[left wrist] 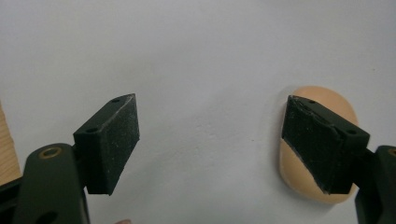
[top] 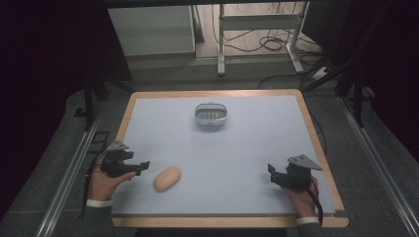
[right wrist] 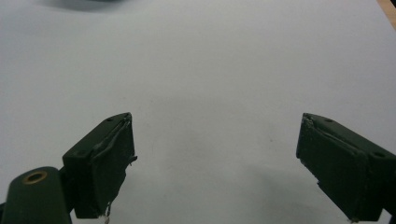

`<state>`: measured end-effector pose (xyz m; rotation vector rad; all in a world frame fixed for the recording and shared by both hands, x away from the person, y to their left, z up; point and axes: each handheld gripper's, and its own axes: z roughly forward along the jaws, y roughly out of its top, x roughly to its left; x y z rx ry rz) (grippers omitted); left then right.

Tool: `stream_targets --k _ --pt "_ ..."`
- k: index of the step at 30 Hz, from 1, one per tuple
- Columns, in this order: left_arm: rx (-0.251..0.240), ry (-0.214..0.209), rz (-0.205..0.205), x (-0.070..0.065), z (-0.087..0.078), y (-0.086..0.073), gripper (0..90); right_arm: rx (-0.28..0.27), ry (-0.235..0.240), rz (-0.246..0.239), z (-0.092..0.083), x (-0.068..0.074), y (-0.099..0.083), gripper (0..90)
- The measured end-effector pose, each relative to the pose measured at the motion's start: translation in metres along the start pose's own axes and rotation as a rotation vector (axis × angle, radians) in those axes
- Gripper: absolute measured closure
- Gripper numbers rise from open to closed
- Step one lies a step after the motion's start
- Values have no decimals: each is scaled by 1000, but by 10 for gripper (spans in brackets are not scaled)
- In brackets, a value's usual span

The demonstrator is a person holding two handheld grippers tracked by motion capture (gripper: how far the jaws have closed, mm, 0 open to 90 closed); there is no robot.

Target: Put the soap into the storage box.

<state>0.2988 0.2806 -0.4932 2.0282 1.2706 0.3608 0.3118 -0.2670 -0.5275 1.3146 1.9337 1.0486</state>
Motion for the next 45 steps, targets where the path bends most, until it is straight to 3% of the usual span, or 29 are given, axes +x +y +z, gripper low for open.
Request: stream_targets --k 5,14,28,33,45 --pt "22 -8 16 -3 -5 6 194 -6 -6 9 -1 -1 0 116" --pt "43 -21 81 -15 -15 20 190 -3 -15 7 -1 0 0 116" --pt "62 -38 118 -23 -15 27 197 -6 -15 16 -1 -1 -1 116" --pt "38 -61 135 -31 -18 30 200 -7 -8 10 -1 -1 -1 116" --pt "84 -71 173 -42 -9 34 196 -9 -8 13 -1 -1 -1 116"
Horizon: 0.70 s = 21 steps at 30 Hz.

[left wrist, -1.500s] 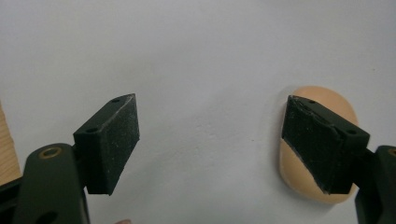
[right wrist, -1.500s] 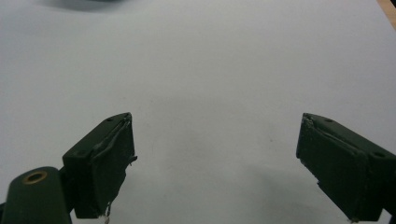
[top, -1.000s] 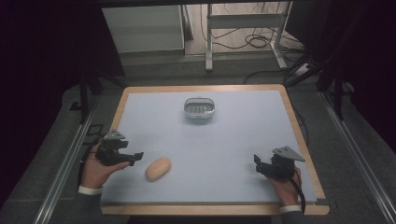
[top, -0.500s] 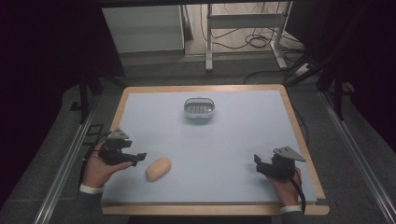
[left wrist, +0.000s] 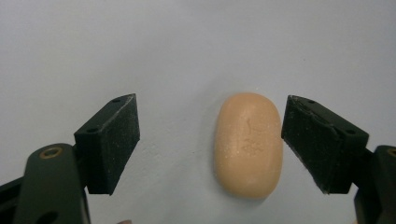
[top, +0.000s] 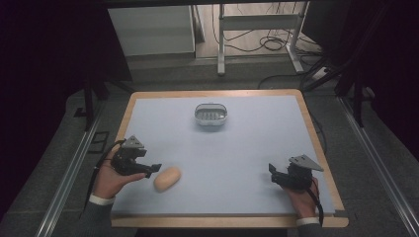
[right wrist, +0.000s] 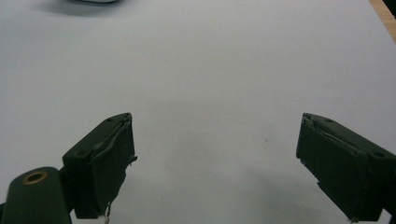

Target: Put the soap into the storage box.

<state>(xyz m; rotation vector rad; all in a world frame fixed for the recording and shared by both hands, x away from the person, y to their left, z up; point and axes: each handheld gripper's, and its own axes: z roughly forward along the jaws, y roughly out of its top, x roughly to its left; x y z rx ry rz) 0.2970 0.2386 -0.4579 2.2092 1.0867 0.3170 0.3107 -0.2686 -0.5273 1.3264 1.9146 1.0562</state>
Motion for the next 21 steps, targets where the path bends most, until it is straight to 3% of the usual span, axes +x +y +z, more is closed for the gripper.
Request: stream_targets --k 21 --pt "115 -48 57 -22 37 -1 186 10 -9 -20 1 2 0 116"
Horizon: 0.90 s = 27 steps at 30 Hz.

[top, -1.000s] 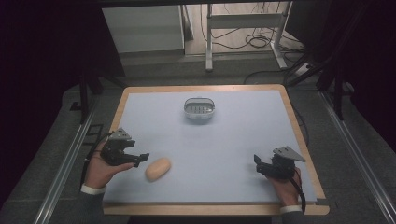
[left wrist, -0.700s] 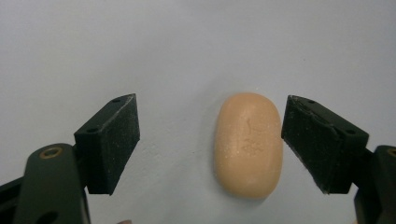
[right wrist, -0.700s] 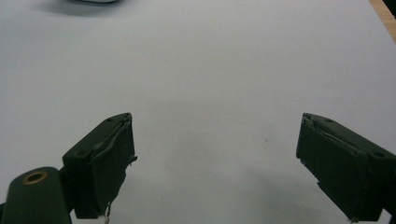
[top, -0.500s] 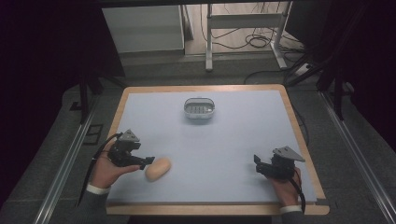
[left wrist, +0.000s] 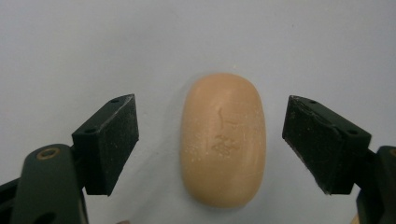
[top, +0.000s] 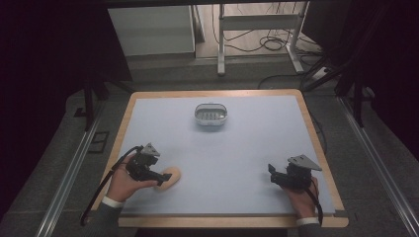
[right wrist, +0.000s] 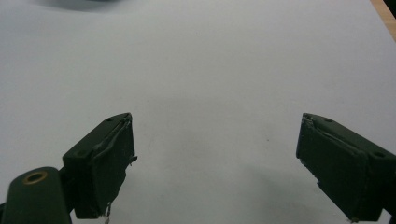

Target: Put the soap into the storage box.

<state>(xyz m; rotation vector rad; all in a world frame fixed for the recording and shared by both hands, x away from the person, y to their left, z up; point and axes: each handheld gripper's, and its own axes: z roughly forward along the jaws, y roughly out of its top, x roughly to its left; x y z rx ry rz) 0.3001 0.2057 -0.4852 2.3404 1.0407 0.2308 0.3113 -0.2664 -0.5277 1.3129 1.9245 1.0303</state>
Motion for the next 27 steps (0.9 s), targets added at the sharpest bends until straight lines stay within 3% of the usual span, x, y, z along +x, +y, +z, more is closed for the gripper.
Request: stream_targets --k 13,22,27 --pt "86 -33 0 -7 24 -6 195 -3 2 -3 -1 1 0 116" --pt "129 -31 2 -9 37 -7 236 -3 3 -1 0 0 0 116" --pt "124 -1 -3 -9 37 -9 307 -4 -2 -5 -1 1 0 116"
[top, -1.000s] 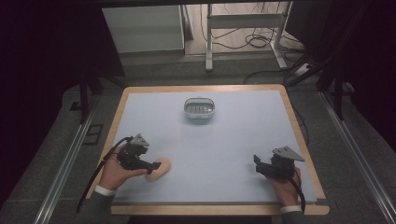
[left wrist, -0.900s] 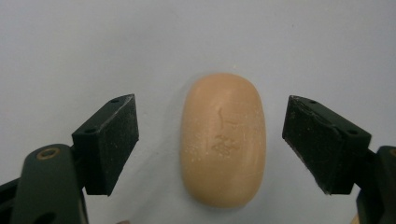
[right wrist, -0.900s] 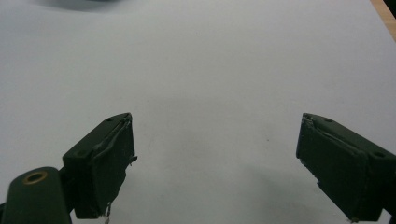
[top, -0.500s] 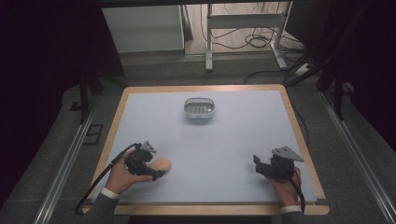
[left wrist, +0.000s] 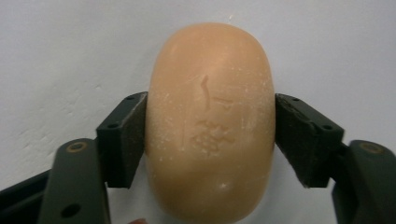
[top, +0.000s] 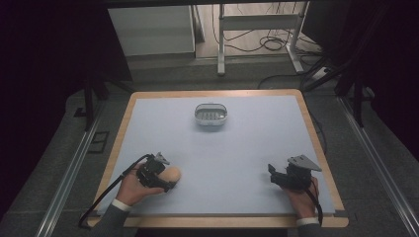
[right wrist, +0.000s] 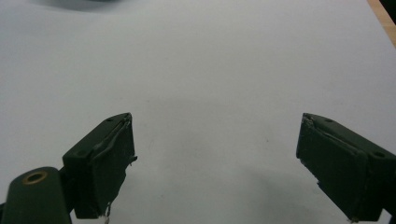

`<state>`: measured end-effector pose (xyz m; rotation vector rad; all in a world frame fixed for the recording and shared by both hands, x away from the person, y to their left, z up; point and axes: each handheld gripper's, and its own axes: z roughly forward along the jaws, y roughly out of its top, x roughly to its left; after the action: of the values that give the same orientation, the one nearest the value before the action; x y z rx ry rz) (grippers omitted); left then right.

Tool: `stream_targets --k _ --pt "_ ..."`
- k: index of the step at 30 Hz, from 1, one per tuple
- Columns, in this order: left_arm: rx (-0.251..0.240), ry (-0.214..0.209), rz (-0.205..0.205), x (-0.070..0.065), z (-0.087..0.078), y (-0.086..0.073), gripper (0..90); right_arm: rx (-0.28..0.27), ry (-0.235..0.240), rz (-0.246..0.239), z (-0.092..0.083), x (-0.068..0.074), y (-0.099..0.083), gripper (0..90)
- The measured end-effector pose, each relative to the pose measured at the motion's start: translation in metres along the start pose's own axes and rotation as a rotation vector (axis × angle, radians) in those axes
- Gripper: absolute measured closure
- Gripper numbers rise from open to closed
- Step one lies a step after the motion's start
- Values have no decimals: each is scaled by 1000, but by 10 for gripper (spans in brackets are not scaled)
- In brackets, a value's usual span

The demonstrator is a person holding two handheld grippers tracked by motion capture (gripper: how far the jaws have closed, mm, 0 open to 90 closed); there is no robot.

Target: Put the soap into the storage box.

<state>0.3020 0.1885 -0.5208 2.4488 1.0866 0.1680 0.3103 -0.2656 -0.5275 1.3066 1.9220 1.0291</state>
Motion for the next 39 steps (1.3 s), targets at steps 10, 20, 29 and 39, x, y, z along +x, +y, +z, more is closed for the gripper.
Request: stream_targets --k 10,20,29,39 --pt "7 0 6 1 -1 1 325 -7 -3 4 0 0 0 116" --pt "-25 -6 10 6 -14 4 325 -6 -5 4 0 0 0 116" --pt "-36 -19 20 6 -19 10 325 -11 -1 -1 -1 0 0 116" --pt "-55 -21 25 7 -25 16 325 -15 12 -2 -1 0 0 116"
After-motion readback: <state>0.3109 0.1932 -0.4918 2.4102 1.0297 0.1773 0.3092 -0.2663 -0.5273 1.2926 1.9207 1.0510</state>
